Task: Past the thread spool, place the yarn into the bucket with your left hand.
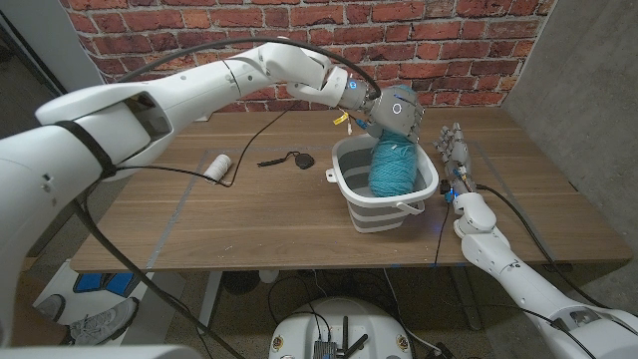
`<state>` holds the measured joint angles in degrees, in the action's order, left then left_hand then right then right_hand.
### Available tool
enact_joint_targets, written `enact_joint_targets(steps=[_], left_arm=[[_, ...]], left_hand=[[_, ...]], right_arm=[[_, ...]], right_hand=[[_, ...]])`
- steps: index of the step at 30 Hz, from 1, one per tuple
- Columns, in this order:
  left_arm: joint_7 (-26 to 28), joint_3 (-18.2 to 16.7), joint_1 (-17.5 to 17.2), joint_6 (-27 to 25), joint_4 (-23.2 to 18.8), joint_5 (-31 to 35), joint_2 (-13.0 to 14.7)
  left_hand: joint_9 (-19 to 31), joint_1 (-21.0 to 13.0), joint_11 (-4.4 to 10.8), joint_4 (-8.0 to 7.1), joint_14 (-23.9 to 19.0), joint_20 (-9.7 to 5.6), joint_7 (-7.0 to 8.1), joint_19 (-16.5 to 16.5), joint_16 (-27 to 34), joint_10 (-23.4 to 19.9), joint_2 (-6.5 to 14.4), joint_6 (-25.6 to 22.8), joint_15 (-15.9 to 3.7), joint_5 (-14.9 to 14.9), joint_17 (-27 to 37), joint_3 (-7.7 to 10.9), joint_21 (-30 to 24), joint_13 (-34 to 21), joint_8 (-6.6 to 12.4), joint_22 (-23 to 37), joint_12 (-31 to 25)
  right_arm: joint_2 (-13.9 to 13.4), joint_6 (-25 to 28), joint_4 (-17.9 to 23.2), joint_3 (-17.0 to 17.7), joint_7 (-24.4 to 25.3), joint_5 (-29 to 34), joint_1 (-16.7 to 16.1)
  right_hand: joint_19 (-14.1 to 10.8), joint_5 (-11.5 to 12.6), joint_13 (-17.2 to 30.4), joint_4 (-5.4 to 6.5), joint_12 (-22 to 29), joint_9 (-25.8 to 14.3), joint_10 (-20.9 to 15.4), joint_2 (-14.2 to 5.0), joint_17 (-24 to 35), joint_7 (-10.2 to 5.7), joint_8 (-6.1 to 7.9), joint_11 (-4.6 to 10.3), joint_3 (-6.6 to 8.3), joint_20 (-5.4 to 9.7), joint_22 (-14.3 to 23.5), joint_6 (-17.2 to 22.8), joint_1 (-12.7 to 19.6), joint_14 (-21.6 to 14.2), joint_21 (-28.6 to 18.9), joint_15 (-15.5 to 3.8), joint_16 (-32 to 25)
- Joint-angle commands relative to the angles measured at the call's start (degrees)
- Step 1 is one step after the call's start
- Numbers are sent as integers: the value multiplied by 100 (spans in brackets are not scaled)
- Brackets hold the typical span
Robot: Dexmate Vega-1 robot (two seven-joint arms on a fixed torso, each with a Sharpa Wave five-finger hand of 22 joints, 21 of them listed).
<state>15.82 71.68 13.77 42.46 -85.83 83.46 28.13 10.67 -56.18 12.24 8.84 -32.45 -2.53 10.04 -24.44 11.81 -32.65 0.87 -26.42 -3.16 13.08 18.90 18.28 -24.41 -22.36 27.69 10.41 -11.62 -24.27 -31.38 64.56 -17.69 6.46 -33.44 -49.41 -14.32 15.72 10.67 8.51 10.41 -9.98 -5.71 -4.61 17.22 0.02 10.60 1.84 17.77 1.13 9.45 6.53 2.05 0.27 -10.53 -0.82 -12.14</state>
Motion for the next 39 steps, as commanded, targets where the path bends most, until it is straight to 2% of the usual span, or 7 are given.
enact_joint_targets(steps=[1, 3, 8, 13, 23, 31, 39], left_arm=[[-471, -156, 15, 269, -435, -43, 186], [-582, -190, 4, 317, -495, -46, 205], [-626, -264, -31, 392, -572, -20, 253], [-617, -338, -64, 447, -669, 28, 312], [-1277, -568, -146, 695, -837, -257, 350], [-1356, -663, -186, 775, -803, -259, 293], [-1388, -741, -196, 846, -664, -408, 219]], left_hand=[[10, 188, -5, -20, 182, -748, -46, 79, -81, 212, -69, 111, -990, -31, -90, -9, 73, 38, -134, 9, 57], [3, 322, -6, -16, 418, -710, -36, 137, -128, 600, -111, 356, -976, -70, -220, -15, 163, 140, -345, 5, 129], [1, 515, -18, -6, 876, -633, -34, 304, -170, 1102, -257, 641, -910, -152, -419, -76, 342, 317, -591, -14, 164], [-2, 638, -94, -12, 1117, -615, -26, 381, -171, 1350, -373, 714, -865, -204, -553, -177, 445, 427, -686, -21, 162], [-21, 902, -382, -37, 1847, -553, -91, 789, -208, 1944, -508, 1165, -477, -284, -860, -349, 860, 776, -1076, -56, 156], [-27, 1047, -464, -56, 2246, -540, -101, 1132, -214, 2363, -493, 1354, -248, -296, -910, -391, 1213, 998, -1298, -87, 159], [-28, 1527, -861, -171, 2868, -390, -253, 1548, -208, 2882, -511, 1770, 111, -301, -917, -530, 1424, 1160, -1614, -88, 142]], right_arm=[[46, -45, -101, -3, 16, 4, 48], [48, -44, -109, -9, 28, 18, 53], [60, -50, -118, -9, 37, 10, 47], [48, -44, -105, -7, 41, 11, 35], [68, -86, -204, -8, -13, -10, 71], [113, -135, -348, -24, -71, -17, 155], [125, -122, -379, -40, -74, -14, 189]], right_hand=[[-38, -19, 11, 0, 55, -20, 4, -303, -2, 0, 33, -5, 52, -3, 13, 33, -50, 31, -26, 9, -34], [-39, -20, 11, 0, 56, -20, 2, -302, -2, -1, 33, -5, 53, 0, 13, 33, -50, 31, -26, 7, -35], [-39, -22, 11, 0, 56, -20, 3, -303, -4, 2, 32, -1, 57, -4, 13, 34, -50, 34, -26, 6, -34], [-46, -24, 11, -1, 56, -20, 3, -302, -5, -10, 35, 10, 62, -8, 13, 43, -49, 32, -28, 5, -35], [-46, -28, 11, -5, 58, -21, -2, -302, -12, -4, 33, -2, 74, -27, 13, 41, -45, 20, -27, 27, -39], [-49, -32, 11, -6, 61, -21, -10, -297, -14, 15, 32, -7, 78, -26, 14, 41, -47, 19, -27, 26, -39], [-45, -35, 11, -6, 61, -21, -14, -295, -15, 8, 34, -3, 81, -31, 14, 48, -49, 14, -25, 28, -42]])
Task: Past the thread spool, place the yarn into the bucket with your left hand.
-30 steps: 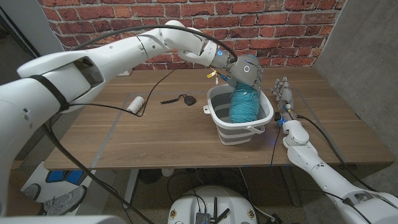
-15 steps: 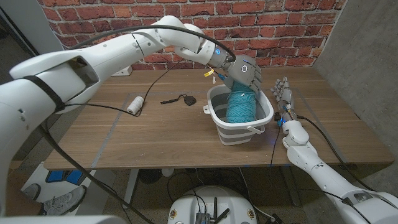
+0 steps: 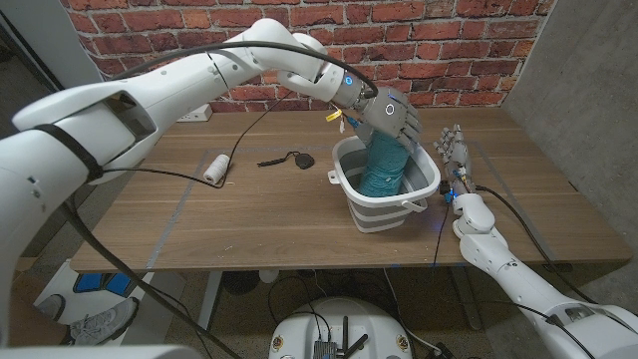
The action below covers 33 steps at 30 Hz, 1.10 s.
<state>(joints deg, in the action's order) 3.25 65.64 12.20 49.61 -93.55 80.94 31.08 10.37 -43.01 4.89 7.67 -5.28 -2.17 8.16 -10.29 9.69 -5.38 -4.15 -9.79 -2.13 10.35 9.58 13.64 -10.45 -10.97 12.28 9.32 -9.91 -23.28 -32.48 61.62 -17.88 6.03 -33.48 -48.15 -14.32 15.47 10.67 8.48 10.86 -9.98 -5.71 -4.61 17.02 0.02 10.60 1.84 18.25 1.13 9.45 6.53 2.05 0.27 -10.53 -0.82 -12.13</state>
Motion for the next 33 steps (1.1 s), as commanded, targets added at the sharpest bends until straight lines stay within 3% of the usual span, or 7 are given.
enact_joint_targets(steps=[1, 8, 13, 22, 33], left_arm=[[-137, -140, -31, 157, 121, -177, -83], [-138, -235, -58, 261, 129, -337, -66], [-56, -313, -112, 256, 60, -319, -17], [176, -448, -223, 88, -55, -203, 81], [73, -724, -514, -281, -205, -402, 190]], left_hand=[[2, 254, -139, -68, 179, -408, -85, 167, 3, 162, -7, 139, 28, -30, 15, -79, 35, 24, -88, 20, -35], [6, 657, -305, -215, 323, -353, -183, 277, 16, 310, 39, 305, 142, -41, 25, -185, 27, 36, -149, 22, -39], [6, 757, -365, -246, 353, -303, -207, 304, 20, 381, 64, 338, 199, -34, 23, -205, 25, 39, -153, 22, -32], [7, 805, -392, -257, 377, -286, -226, 313, 22, 409, 104, 336, 225, -22, 21, -203, 18, 40, -146, 23, -39], [9, 880, -368, -276, 315, -259, -201, 255, 57, 366, 196, 275, 201, 2, 19, -187, -13, 43, -116, 24, -79]], right_arm=[[26, -11, -75, -20, -20, -7, 61], [1, 14, -5, -9, 22, -3, 29], [1, 8, 8, -4, 16, -15, 17], [-1, -16, -2, -9, -11, -8, 37], [-44, 10, 86, -5, 31, 24, 1]], right_hand=[[-46, -10, 11, -2, 17, -21, -14, -295, 6, 11, 33, 0, 33, -31, 14, 45, -49, 13, -25, 29, -43], [-46, -13, 11, -2, 14, -21, -8, -292, 6, 2, 33, -1, 36, -30, 14, 47, -51, 16, -25, 27, -43], [-47, -14, 11, -2, 15, -21, -9, -291, 7, -2, 32, -5, 37, -33, 14, 46, -51, 14, -25, 30, -45], [-46, -17, 11, -2, 13, -21, -5, -291, 7, 2, 32, -7, 40, -33, 14, 47, -53, 14, -24, 30, -46], [-46, -21, 11, -2, 14, -21, -9, -288, 8, 6, 29, -6, 45, -32, 14, 40, -55, 18, -24, 32, -47]])
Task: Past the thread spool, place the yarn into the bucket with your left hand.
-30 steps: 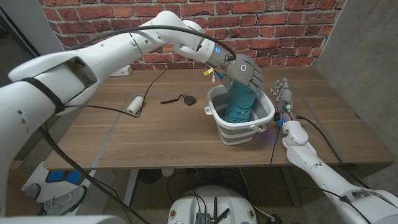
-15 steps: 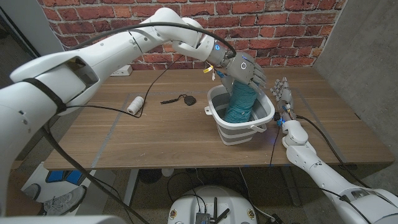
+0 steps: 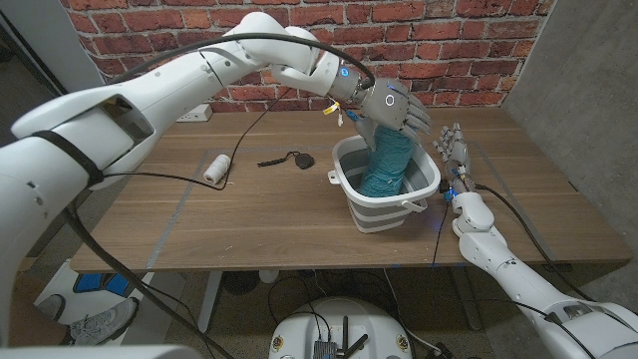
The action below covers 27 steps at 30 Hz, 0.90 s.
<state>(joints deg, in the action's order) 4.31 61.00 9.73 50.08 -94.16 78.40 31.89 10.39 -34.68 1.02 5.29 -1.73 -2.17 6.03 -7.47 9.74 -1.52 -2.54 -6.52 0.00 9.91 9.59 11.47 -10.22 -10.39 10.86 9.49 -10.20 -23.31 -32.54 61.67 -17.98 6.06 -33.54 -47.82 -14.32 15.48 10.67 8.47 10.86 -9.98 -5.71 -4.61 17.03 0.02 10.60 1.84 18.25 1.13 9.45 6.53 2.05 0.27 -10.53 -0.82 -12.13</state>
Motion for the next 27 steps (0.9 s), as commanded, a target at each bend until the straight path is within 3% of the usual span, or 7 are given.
enact_joint_targets(steps=[1, 6, 13, 27], left_arm=[[-26, -291, -312, -388, -166, -152, 122], [-156, -463, -548, -600, -223, -424, 152], [-997, -764, -855, -690, -225, -1422, 124], [-2098, -1386, -1704, -1374, -589, -2538, 322]], left_hand=[[8, 54, 22, -41, -42, -254, 17, -35, 52, -30, 44, -59, -16, 47, 18, 31, -39, -15, 28, 8, -54], [8, 99, 29, -52, -93, -250, 30, -78, 68, -69, 96, -103, -34, 60, 17, 38, -55, -15, 44, 10, -74], [9, 151, 64, -57, -129, -230, 1, -171, 73, -110, 133, -114, -41, 70, 15, 40, -83, -15, 45, 8, -89], [10, 254, 62, -75, -234, -225, -46, -286, 91, -163, 201, -155, -49, 72, 15, 40, -105, -15, 54, 10, -105]], right_arm=[[-47, 22, 96, 7, 33, 30, -41], [-91, 50, 212, 20, 78, 43, -118], [-175, 117, 418, 48, 159, 61, -265], [-333, 329, 686, 42, 139, 85, -357]], right_hand=[[-44, -23, 11, -2, 15, -21, -10, -288, 7, 9, 28, -7, 46, -33, 14, 40, -54, 20, -23, 30, -46], [-42, -24, 11, -2, 15, -21, -11, -287, 7, 4, 30, -7, 48, -31, 14, 44, -55, 21, -23, 32, -47], [-35, -27, 11, -2, 14, -21, -10, -286, 9, 7, 30, -3, 50, -36, 14, 44, -57, 24, -20, 29, -47], [-33, -31, 11, -3, 13, -21, -8, -285, 9, 4, 29, -7, 57, -38, 14, 45, -57, 28, -20, 30, -48]])
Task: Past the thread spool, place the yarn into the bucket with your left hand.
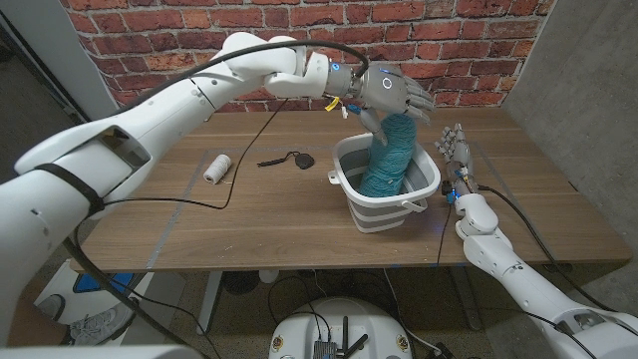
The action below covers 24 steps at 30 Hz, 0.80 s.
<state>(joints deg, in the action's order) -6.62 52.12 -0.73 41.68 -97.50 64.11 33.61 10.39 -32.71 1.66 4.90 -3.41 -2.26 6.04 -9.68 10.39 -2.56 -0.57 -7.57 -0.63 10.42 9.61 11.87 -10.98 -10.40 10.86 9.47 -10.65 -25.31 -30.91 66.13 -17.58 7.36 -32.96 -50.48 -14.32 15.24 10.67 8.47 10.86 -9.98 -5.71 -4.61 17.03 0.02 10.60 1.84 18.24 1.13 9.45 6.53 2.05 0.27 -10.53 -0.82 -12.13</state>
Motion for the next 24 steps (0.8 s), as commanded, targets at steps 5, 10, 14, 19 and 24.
enact_joint_targets(steps=[5, 10, 14, 19, 24], left_arm=[[-1326, -665, -856, -684, -188, -1615, 200], [-1346, -876, -1126, -980, -176, -1978, 214], [-1263, -1028, -1343, -1253, -323, -2046, 250], [-1164, -1195, -1585, -1574, -481, -2164, 305], [-980, -1361, -1850, -1903, -624, -2280, 352]], left_hand=[[10, 178, -4, -106, -70, -215, -76, -76, 26, -78, 117, -85, 14, 17, 35, 11, -20, -15, 62, 13, -63], [10, 237, -9, -138, -66, -215, -83, -80, 23, -89, 165, -90, 30, 13, 40, 14, -16, -15, 60, 14, -65], [10, 284, -25, -159, -56, -213, -92, -68, 17, -81, 195, -104, 44, 8, 42, 14, -7, -15, 61, 14, -60], [9, 330, -33, -173, -44, -210, -95, -60, 8, -80, 218, -110, 51, 3, 40, 12, 1, -14, 58, 14, -57], [7, 366, -22, -181, -46, -214, -115, -62, 4, -91, 241, -140, 50, 0, 36, 15, 4, -13, 63, 14, -60]], right_arm=[[-148, 202, 228, -12, -26, 38, -55], [-162, 248, 240, -23, -39, 38, -51], [-180, 271, 286, -8, -8, 32, -91], [-213, 289, 321, 5, -12, 28, -117], [-254, 336, 360, 9, -24, 25, -135]], right_hand=[[-32, -8, 11, -3, 12, -21, -4, -284, 9, 5, 29, 1, 59, -37, 14, 45, -57, 27, -20, 32, -49], [-31, -10, 11, -4, 12, -21, -5, -284, 8, 9, 28, -2, 62, -43, 14, 43, -57, 33, -20, 33, -47], [-27, -11, 11, -5, 10, -21, -1, -284, 8, 7, 26, -4, 64, -43, 14, 36, -56, 35, -18, 31, -46], [-28, -13, 11, -5, 10, -21, 1, -282, 8, 4, 26, 0, 66, -42, 14, 35, -57, 35, -20, 31, -47], [-22, -15, 11, -5, 10, -21, 1, -280, 9, 5, 23, 0, 67, -33, 14, 29, -58, 38, -18, 18, -47]])
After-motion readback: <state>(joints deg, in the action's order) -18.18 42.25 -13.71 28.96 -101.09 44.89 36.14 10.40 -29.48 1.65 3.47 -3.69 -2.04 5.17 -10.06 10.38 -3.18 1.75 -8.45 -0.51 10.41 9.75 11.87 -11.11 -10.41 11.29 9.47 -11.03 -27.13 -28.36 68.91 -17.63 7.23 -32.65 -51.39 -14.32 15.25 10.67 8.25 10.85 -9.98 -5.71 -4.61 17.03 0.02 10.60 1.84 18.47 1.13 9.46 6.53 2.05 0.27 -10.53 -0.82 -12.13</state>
